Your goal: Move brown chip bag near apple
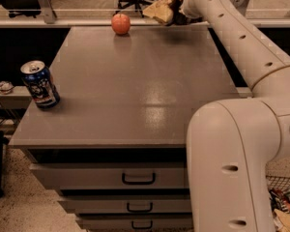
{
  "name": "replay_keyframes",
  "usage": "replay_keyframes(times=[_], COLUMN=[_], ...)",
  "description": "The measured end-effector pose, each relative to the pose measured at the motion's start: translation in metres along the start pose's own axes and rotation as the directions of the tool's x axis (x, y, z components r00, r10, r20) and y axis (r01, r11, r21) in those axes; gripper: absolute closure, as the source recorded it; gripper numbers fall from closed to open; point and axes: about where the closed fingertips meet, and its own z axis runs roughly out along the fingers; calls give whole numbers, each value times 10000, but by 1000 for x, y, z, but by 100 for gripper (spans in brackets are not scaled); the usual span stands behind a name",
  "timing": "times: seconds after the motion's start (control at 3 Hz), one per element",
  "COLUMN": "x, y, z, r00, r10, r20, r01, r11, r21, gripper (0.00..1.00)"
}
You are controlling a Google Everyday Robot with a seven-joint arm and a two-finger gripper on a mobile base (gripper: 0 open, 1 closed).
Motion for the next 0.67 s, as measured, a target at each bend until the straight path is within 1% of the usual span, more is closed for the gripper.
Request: replay_keyframes(times=[0.33, 0.67], x=[-8, -17], y=[31, 56], z=[10, 15], r00=[9963, 9922], r10=[843, 1210], r20=[154, 299], r01=[-833, -1173], r11=[9950, 9875], r21=[-542, -1057], gripper=[98, 77])
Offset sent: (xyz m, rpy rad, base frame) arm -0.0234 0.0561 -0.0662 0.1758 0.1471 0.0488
